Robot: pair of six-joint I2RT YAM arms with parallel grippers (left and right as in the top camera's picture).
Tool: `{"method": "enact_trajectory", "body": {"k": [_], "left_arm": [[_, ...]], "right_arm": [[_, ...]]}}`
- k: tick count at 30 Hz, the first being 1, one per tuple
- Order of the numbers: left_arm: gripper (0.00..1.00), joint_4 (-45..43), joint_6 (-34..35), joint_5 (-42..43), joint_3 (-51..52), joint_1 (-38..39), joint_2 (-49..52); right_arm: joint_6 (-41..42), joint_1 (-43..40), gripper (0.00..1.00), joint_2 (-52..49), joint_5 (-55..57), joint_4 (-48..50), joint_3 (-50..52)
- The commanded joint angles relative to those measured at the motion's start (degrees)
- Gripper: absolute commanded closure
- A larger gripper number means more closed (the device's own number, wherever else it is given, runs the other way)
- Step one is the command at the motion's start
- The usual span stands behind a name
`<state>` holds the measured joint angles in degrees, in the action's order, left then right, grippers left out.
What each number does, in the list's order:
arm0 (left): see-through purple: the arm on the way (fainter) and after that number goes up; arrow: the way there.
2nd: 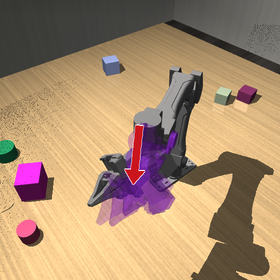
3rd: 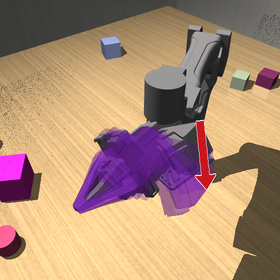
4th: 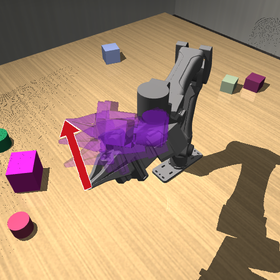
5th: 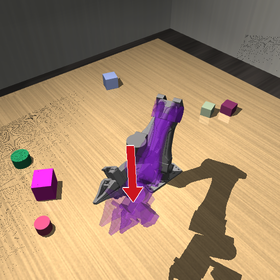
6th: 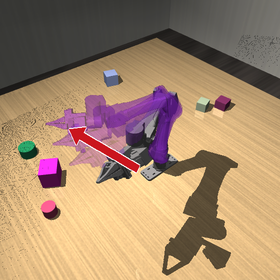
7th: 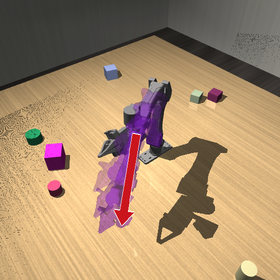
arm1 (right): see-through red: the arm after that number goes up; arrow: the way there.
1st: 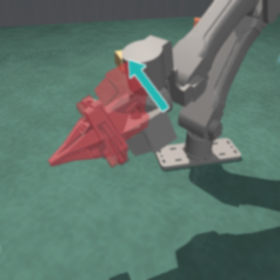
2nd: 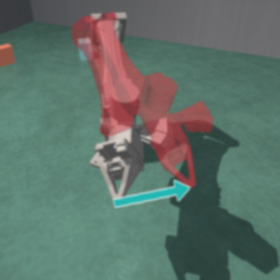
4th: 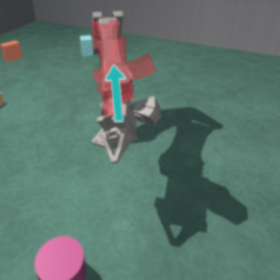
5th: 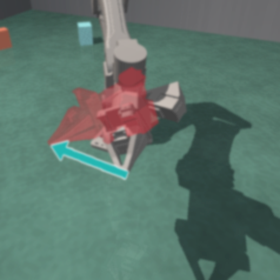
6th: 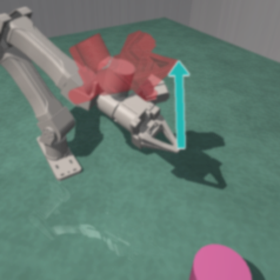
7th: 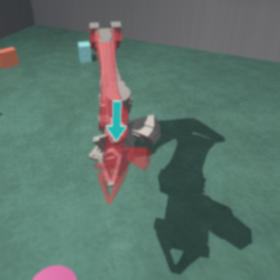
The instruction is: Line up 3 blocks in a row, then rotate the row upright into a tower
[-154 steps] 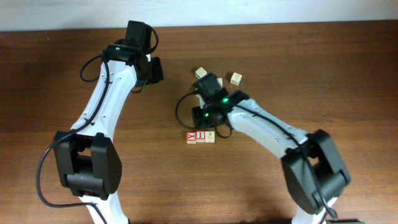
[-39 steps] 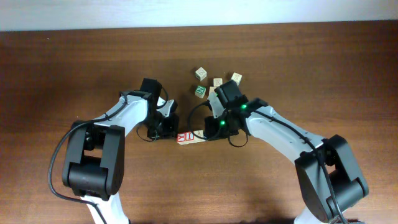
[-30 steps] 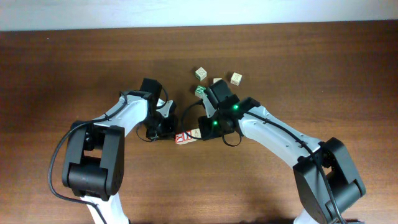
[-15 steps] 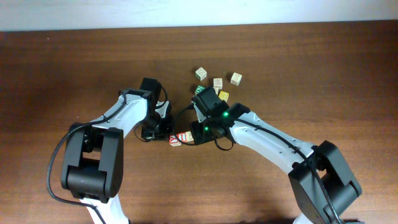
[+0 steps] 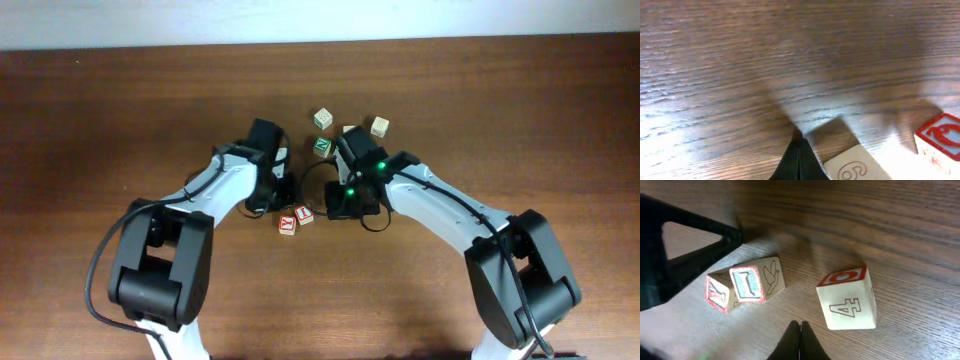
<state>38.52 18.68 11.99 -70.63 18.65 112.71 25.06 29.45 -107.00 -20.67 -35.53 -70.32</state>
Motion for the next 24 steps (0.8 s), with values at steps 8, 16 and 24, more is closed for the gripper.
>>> {"method": "enact_trajectory", "body": {"k": [8, 16, 24], "left_arm": [[1.0, 7.43, 0.98, -5.86, -14.91, -10.56, 0.68], [1.0, 8.7, 1.01, -5.84, -16.46, -15.72, 0.74], [1.0, 8.76, 1.01, -5.84, -16.46, -15.56, 0.74]], "right_arm": [[-5.49, 0.52, 0.89, -0.46, -1.03, 8.85, -2.12], [-3.48, 5.46, 0.89, -5.97, 6.16, 13.97, -2.12], [-2.08, 5.53, 0.9, -6.88, 5.64, 11.19, -2.12]]}}
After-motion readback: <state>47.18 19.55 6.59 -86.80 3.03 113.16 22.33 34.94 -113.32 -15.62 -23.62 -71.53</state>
